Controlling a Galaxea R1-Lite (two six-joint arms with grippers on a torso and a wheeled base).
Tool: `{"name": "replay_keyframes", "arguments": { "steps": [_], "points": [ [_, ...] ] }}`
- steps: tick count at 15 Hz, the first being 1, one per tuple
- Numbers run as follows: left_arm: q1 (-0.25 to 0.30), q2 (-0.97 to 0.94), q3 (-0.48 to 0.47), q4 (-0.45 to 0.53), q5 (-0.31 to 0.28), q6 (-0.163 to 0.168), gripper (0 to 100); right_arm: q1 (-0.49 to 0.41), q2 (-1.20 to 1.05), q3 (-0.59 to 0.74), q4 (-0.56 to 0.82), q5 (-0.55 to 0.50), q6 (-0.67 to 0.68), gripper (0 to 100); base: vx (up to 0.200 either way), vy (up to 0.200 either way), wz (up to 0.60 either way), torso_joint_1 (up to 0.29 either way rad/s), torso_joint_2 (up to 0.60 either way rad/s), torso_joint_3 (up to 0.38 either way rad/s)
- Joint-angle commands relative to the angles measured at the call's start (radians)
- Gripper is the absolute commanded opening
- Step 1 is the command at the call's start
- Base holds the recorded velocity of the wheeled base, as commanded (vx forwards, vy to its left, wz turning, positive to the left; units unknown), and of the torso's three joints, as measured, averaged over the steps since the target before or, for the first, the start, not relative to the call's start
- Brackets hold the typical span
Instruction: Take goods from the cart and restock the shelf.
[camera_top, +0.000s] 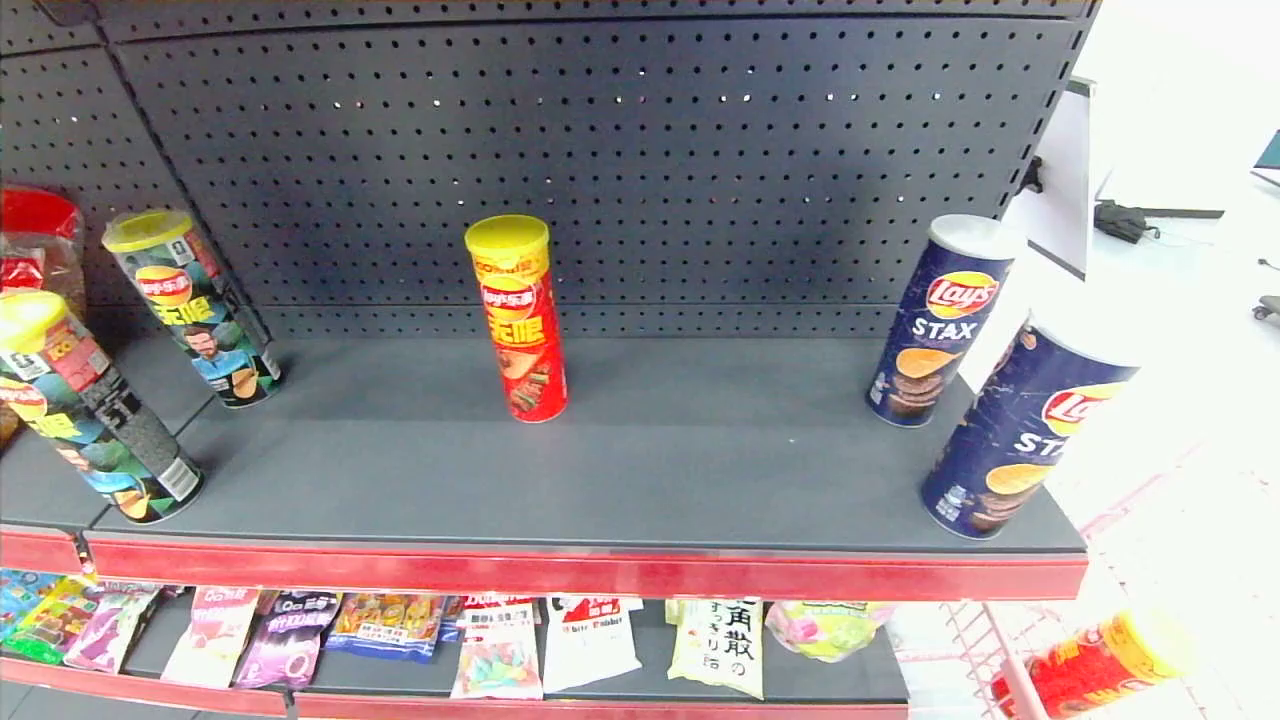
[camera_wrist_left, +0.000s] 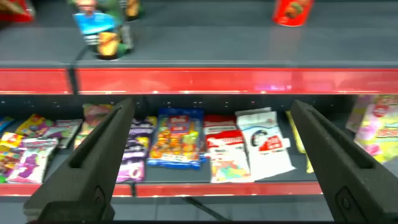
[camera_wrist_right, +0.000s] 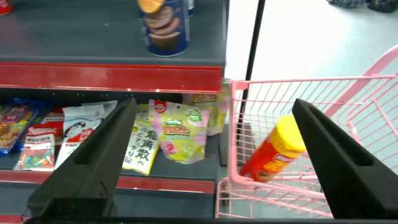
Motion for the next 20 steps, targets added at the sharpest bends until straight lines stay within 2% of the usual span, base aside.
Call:
{"name": "replay_keyframes", "arguments": {
  "steps": [1,3,7,12,20],
  "points": [
    [0.000,0.001,0.000,0.000,0.000,-0.002,100,0.000,0.000,0.000,-0.002,0.000,0.000,100,0.000,0.000,0.00,0.000,0.00,0.000],
    [0.000,0.001,0.000,0.000,0.000,-0.002,100,0.000,0.000,0.000,0.000,0.000,0.000,100,0.000,0.000,0.00,0.000,0.00,0.000],
    [0.000,0.001,0.000,0.000,0.000,-0.002,100,0.000,0.000,0.000,-0.002,0.000,0.000,100,-0.200,0.000,0.00,0.004,0.00,0.002],
    [0.000,0.001,0.000,0.000,-0.001,-0.002,100,0.000,0.000,0.000,-0.002,0.000,0.001,100,0.000,0.000,0.00,0.000,0.00,0.000],
    [0.000,0.001,0.000,0.000,0.000,-0.002,100,0.000,0.000,0.000,-0.002,-0.001,0.003,100,0.000,0.000,-0.60,0.005,0.01,-0.001]
  ]
}}
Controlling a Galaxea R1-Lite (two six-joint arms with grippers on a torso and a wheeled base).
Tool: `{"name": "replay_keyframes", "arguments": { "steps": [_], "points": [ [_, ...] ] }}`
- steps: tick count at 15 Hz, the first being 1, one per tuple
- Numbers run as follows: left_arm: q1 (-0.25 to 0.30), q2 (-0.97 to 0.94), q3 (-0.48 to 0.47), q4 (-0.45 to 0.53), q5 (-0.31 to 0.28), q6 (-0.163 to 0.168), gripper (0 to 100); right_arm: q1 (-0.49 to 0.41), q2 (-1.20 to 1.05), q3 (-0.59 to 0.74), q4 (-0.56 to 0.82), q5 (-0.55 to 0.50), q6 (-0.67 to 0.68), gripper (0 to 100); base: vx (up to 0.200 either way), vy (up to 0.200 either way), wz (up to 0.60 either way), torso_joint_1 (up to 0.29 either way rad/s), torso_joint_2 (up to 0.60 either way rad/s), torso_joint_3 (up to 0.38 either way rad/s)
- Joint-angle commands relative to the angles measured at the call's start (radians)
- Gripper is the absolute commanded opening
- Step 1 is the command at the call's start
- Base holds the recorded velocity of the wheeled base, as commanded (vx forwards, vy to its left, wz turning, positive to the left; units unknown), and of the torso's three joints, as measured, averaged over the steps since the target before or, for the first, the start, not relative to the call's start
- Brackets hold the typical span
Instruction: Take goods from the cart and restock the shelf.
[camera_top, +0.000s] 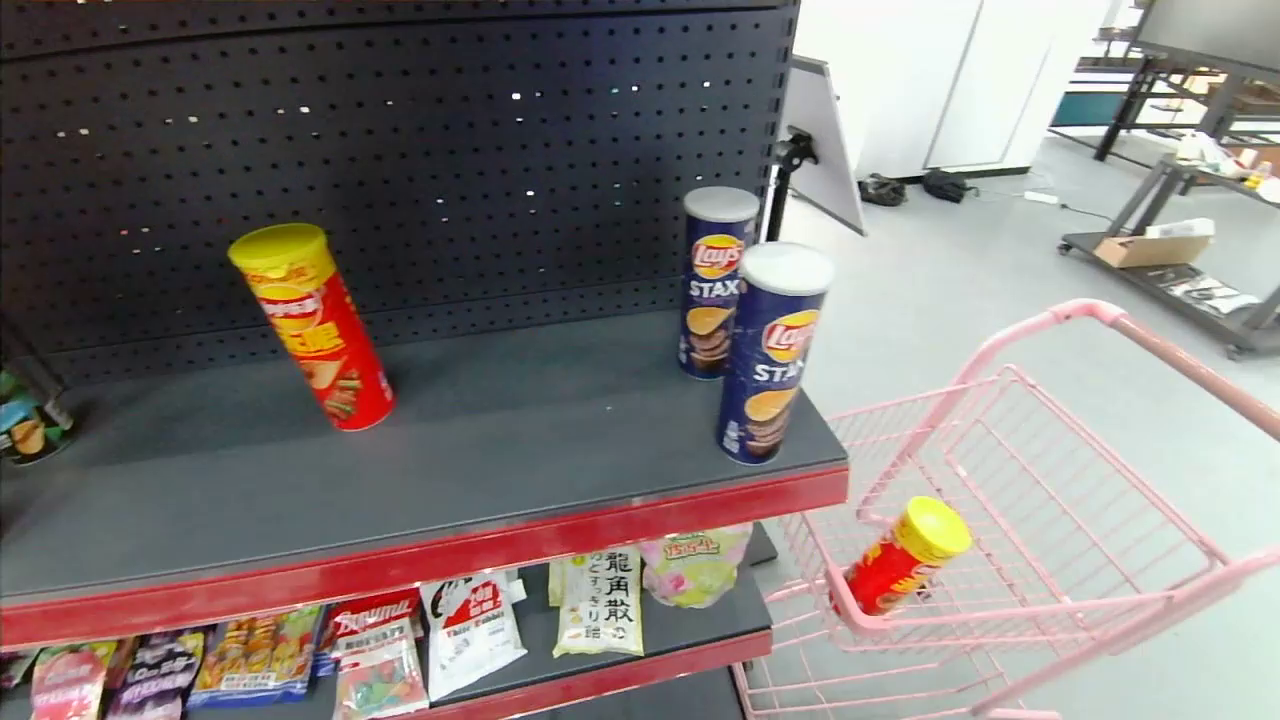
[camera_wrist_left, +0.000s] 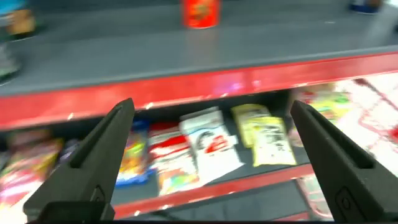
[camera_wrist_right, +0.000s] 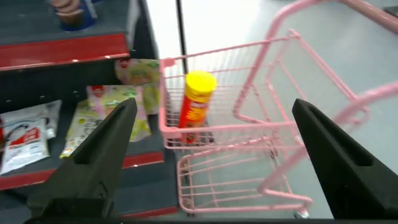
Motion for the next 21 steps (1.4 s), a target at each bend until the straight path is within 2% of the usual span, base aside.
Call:
{"name": "replay_keyframes", "arguments": {
  "steps": [1,7,21],
  "points": [
    [0.000,0.001,0.000,0.000,0.000,0.000,100,0.001,0.000,0.000,0.000,0.000,0.000,100,0.000,0.000,-0.60,0.002,0.00,-0.002],
    [0.000,0.001,0.000,0.000,0.000,0.000,100,0.001,0.000,0.000,0.000,0.000,0.001,100,0.000,0.000,0.00,0.000,0.00,0.000],
    [0.000,0.001,0.000,0.000,0.000,0.000,100,0.000,0.000,0.000,0.000,-0.009,-0.002,100,0.000,0.000,0.00,-0.138,0.35,0.214]
  ]
}}
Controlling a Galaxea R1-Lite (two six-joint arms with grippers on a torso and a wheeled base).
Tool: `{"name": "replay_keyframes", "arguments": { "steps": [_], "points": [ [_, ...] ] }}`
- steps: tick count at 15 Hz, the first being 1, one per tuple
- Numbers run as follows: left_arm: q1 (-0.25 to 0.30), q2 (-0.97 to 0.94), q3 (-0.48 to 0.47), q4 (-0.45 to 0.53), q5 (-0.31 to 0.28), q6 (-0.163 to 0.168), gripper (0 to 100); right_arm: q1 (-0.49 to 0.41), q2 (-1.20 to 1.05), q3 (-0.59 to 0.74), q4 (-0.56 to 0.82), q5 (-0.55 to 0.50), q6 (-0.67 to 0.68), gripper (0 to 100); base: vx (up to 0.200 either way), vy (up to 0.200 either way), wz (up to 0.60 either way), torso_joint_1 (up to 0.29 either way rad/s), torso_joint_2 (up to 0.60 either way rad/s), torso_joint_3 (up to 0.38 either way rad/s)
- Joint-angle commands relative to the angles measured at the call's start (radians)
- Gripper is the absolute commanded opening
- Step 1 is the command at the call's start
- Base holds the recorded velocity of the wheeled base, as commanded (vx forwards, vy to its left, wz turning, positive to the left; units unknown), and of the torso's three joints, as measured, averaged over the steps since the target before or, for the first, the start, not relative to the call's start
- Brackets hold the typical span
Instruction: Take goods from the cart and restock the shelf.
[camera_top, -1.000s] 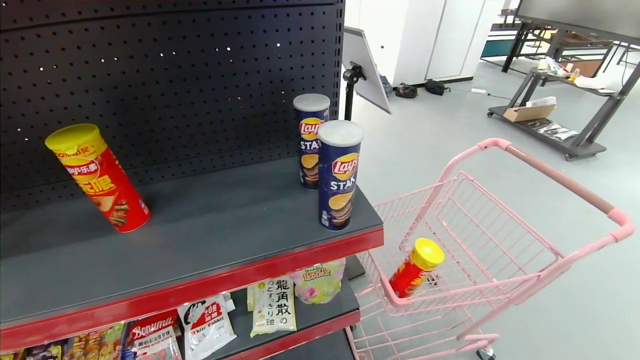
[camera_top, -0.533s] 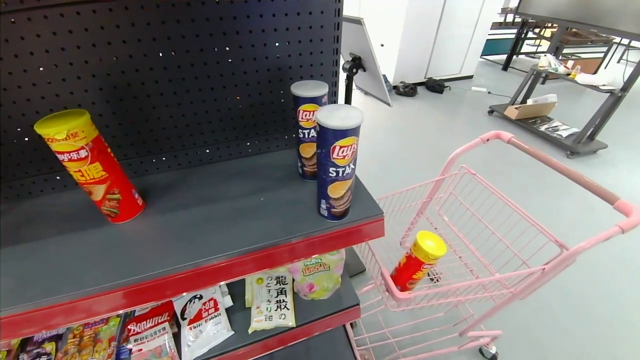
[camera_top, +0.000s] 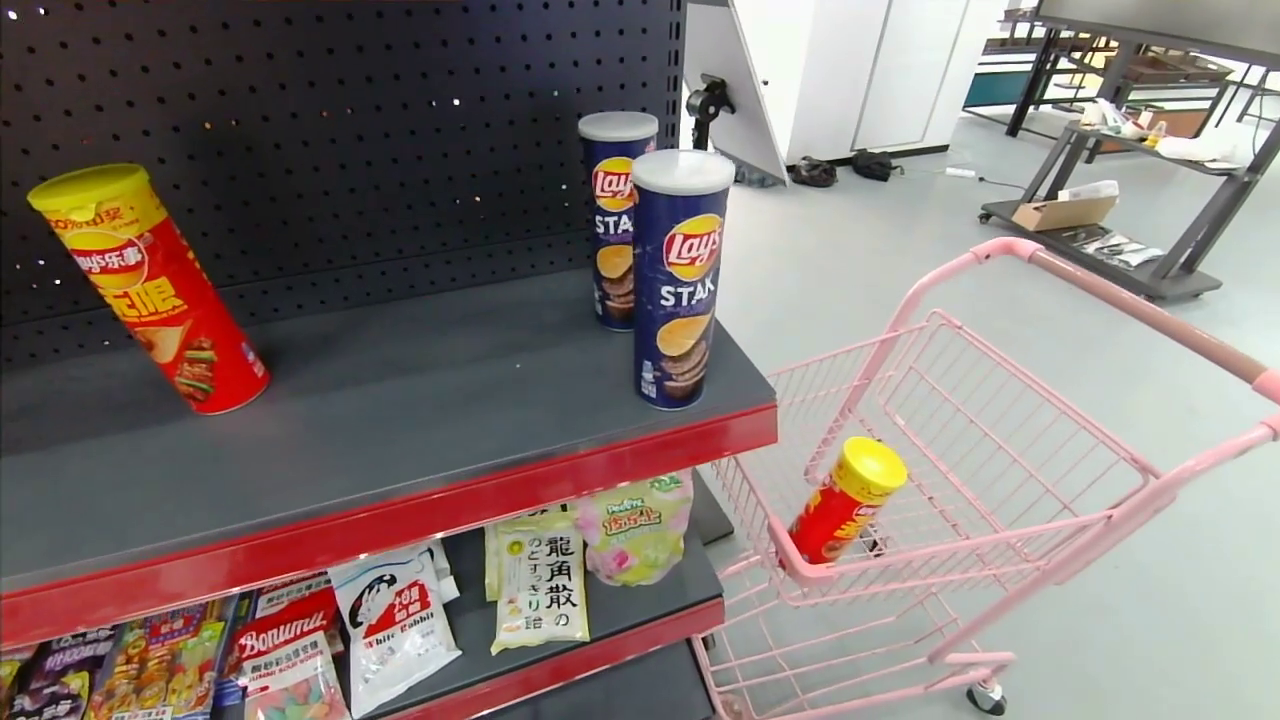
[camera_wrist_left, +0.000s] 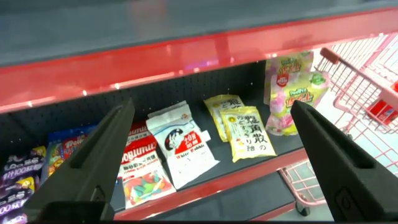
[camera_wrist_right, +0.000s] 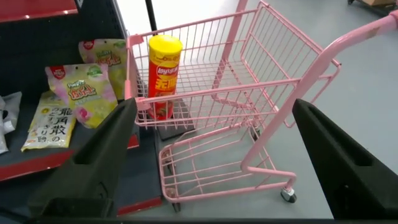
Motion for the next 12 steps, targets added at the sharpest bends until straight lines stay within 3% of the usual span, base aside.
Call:
{"name": "replay_keyframes", "arguments": {
  "steps": [1,4,7,8,9,10,11,12],
  "points": [
    [0.000,0.001,0.000,0.000,0.000,0.000,100,0.000,0.000,0.000,-0.001,0.000,0.001,100,0.000,0.000,0.00,-0.149,0.39,0.251],
    [0.000,0.001,0.000,0.000,0.000,0.000,100,0.000,0.000,0.000,-0.001,0.002,-0.001,100,0.000,0.000,0.00,-0.170,0.48,0.312],
    [0.000,0.001,0.000,0.000,0.000,-0.002,100,-0.003,0.001,-0.009,-0.001,-0.001,-0.008,100,0.000,0.000,0.00,-0.066,0.20,0.126],
    [0.000,0.001,0.000,0.000,0.000,-0.002,100,0.001,0.121,-0.201,0.005,0.003,0.021,100,0.000,0.000,0.00,-0.022,0.06,0.046],
    [0.000,0.001,0.000,0.000,0.000,-0.002,100,0.003,0.392,-0.430,0.018,0.002,0.156,100,0.000,0.000,0.00,0.000,0.00,0.000],
    [0.000,0.001,0.000,0.000,0.000,-0.002,100,0.004,0.495,-0.535,0.021,0.019,0.234,100,0.000,0.000,0.00,0.000,0.00,0.000],
    [0.000,0.001,0.000,0.000,0.000,0.000,100,0.029,0.632,-0.617,0.009,0.095,0.194,100,0.000,0.000,0.00,0.000,0.00,0.000],
    [0.000,0.001,0.000,0.000,0.000,-0.002,100,0.054,0.759,-0.607,-0.048,0.123,0.174,100,0.000,0.000,0.00,0.000,0.00,0.000]
  ]
}}
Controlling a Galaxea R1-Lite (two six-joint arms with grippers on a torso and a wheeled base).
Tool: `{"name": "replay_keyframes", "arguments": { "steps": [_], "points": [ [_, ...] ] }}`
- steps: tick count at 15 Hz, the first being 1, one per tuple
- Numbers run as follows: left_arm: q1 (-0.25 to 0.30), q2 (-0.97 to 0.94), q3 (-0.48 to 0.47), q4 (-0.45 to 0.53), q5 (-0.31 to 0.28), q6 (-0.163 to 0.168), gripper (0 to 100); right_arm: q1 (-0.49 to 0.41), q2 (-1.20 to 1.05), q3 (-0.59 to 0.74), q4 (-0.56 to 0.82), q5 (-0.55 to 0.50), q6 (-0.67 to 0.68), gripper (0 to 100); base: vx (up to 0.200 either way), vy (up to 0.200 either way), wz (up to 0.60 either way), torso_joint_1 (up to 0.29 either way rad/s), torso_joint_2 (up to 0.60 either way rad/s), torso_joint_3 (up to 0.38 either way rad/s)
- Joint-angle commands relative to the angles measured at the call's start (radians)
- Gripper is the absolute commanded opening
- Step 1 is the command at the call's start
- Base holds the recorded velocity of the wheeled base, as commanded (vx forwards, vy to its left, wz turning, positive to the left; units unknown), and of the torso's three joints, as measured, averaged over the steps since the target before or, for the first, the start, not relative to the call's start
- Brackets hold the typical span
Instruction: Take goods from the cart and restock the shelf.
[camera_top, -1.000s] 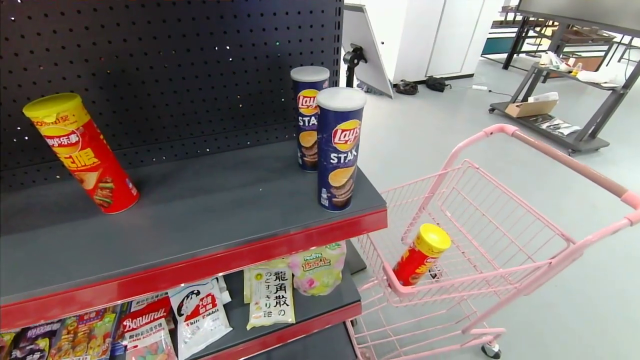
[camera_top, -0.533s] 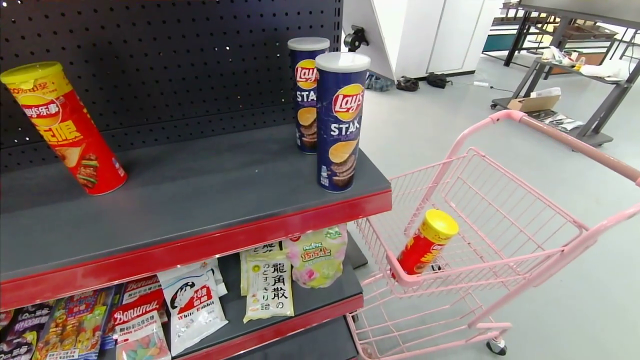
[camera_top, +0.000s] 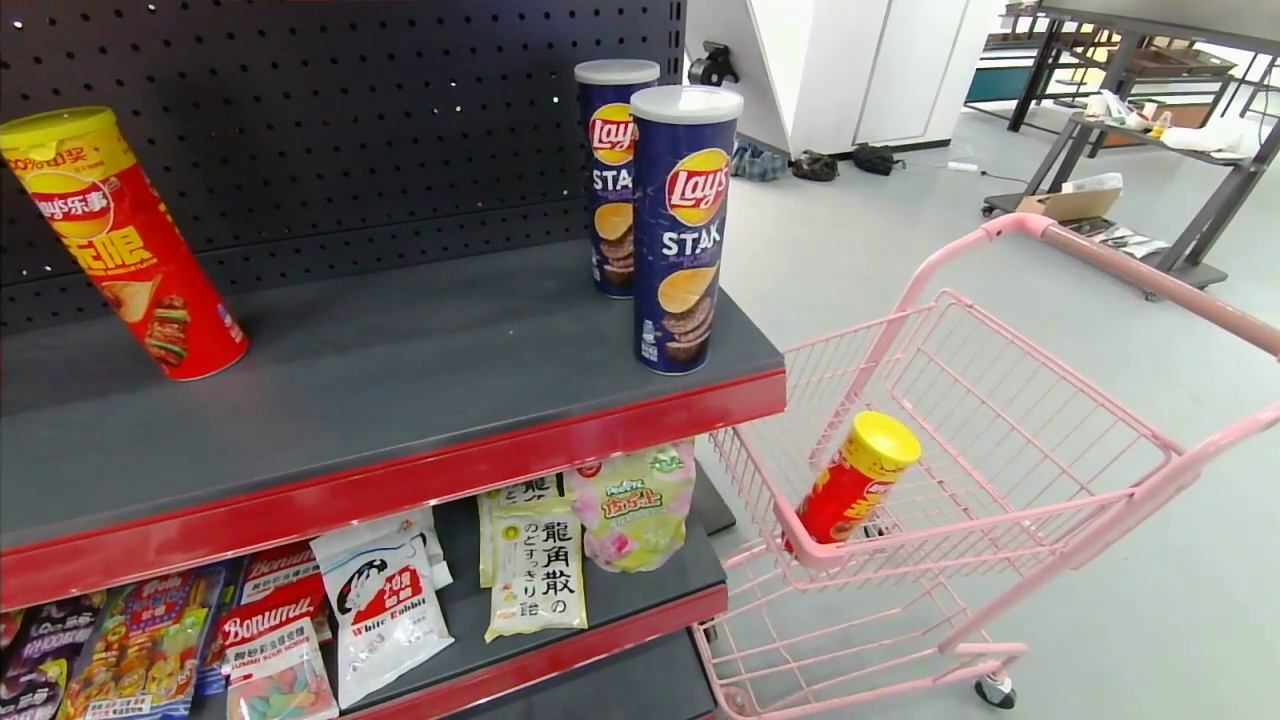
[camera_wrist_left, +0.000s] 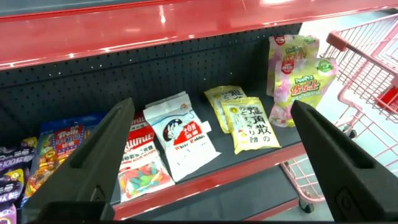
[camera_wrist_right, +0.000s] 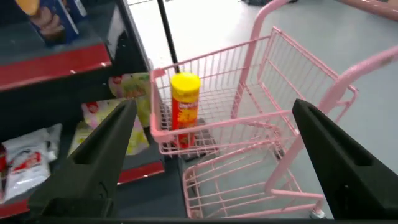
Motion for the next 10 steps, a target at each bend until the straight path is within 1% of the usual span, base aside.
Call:
{"name": "replay_keyframes", "arguments": {
  "steps": [1,2,3,4,5,8,10],
  "points": [
    [0.000,0.001,0.000,0.000,0.000,0.001,100,0.044,0.696,-0.303,-0.171,0.085,0.109,100,0.000,0.000,0.00,0.000,0.00,0.000],
    [0.000,0.001,0.000,0.000,0.000,0.001,100,0.048,0.762,-0.269,-0.261,0.085,0.131,100,0.000,0.000,0.00,0.000,0.00,0.000],
    [0.000,0.001,0.000,0.000,0.000,0.001,100,0.059,0.900,-0.150,-0.476,0.095,0.134,100,0.000,0.000,0.00,0.000,0.00,0.000],
    [0.000,0.001,0.000,0.000,0.000,0.001,100,0.094,0.980,-0.091,-0.520,0.098,0.123,100,0.000,0.000,0.00,0.000,0.00,0.000],
    [0.000,0.001,0.000,0.000,0.000,0.001,100,0.105,1.045,-0.078,-0.533,0.098,0.120,100,0.000,0.000,0.00,0.000,0.00,0.000],
    [0.000,0.001,0.000,0.000,0.000,0.001,100,0.122,1.190,-0.068,-0.632,0.096,0.123,100,0.000,0.000,0.00,0.000,0.00,0.000],
    [0.000,0.001,0.000,0.000,0.000,0.001,100,0.123,1.315,-0.075,-0.741,0.098,0.128,100,0.000,0.000,0.00,0.000,0.00,0.000]
  ]
}}
